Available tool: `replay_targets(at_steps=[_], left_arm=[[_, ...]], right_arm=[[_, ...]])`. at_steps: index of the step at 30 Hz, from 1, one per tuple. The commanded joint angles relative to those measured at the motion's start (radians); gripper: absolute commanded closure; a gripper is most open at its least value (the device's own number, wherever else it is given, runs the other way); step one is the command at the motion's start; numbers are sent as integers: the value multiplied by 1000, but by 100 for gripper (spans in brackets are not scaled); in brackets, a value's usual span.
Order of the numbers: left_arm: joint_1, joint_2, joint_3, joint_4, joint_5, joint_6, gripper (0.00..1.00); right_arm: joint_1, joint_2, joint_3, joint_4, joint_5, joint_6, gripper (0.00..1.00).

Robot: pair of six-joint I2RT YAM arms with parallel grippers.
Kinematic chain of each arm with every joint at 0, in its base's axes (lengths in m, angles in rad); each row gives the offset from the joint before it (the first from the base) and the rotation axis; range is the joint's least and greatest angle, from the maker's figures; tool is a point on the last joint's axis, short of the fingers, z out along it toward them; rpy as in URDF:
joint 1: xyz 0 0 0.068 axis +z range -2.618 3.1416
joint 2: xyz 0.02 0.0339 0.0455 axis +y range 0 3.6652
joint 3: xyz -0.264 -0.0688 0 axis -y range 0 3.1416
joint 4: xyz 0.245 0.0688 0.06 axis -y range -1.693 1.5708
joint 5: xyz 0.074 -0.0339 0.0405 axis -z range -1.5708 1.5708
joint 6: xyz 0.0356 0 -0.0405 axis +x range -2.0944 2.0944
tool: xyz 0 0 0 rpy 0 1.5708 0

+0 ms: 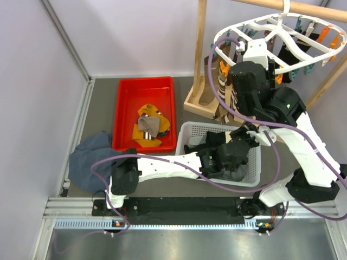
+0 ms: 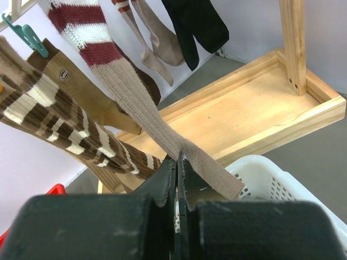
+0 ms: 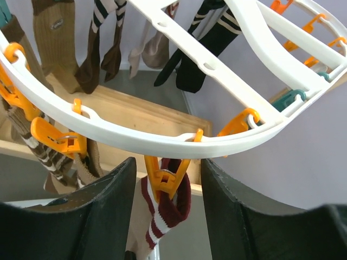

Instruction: Remove the socks clipped to the hanger

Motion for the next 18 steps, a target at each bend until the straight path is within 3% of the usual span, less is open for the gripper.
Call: replay_targets(at_steps=[1, 6, 13, 18], left_arm=[[-11, 2, 45, 45, -16, 8, 100], [-11, -1, 44, 48, -16, 9, 100], [-13, 0, 30, 60, -25, 6, 100], [-13, 2, 19, 75, -41, 5, 100]], right_arm=[[12, -8, -22, 55, 47, -8, 51], [-5, -6, -28, 69, 44, -8, 55], [-16, -18, -42, 106, 39, -19, 85], [-16, -41, -65, 155, 33, -45, 98]])
